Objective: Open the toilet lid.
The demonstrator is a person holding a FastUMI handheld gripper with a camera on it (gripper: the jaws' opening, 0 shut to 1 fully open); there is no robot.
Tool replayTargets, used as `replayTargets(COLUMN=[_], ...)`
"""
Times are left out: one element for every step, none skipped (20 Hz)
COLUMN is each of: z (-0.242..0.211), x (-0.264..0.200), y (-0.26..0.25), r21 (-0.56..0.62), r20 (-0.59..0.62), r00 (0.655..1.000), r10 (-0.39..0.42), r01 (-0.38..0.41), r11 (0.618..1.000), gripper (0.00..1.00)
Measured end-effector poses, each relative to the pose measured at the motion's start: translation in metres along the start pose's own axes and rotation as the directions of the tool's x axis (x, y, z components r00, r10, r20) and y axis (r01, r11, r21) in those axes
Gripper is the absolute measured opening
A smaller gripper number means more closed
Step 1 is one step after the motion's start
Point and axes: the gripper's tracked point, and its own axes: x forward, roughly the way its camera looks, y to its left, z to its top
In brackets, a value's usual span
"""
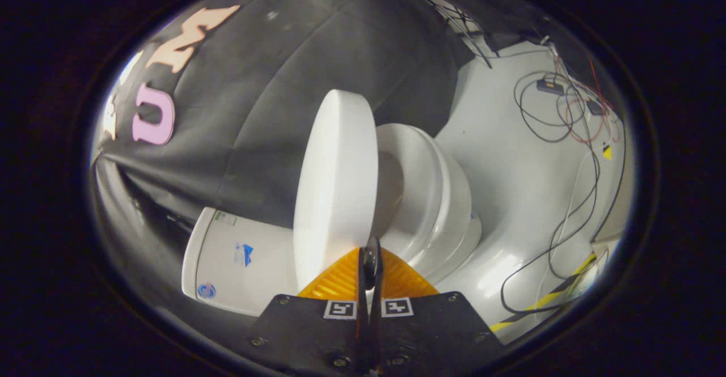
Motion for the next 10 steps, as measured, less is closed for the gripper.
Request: replayTargets(z=[0.002,0.002,0.005,0.004,0.005,0.005,0.006,0.007,0.008,0.007], x=[-0.002,-0.005,-0.008,-0.01,-0.012,-0.015,-0.017,-0.02,-0.024,-0.027], y=[0.003,0.009,0.014,0.02,0.026,0.033,0.04,0.046,0.053,0.061], r21=[-0.028,-0.052,-0.069,-0.081,-0.092,-0.107,-0.126,-0.151,-0.183,-0.223], r20=[0.007,0.013,0.022,0.027,0.03,0.033,0.039,0.046,0.056,0.063], r00=[1.0,1.0,1.0,1.0,0.999,0.999,0.998,0.997,0.996,0.995], r10=[0.0,0.003,0.008,0.015,0.027,0.041,0.055,0.067,0.075,0.083], r01=[0.0,-0.002,-0.006,-0.013,-0.024,-0.037,-0.049,-0.059,-0.063,-0.067], r11=[1.0,0.999,0.998,0.997,0.995,0.994,0.991,0.987,0.981,0.972], gripper=[0.01,0.01,0.02,0.02,0.02,0.01,0.01,0.01,0.01,0.01])
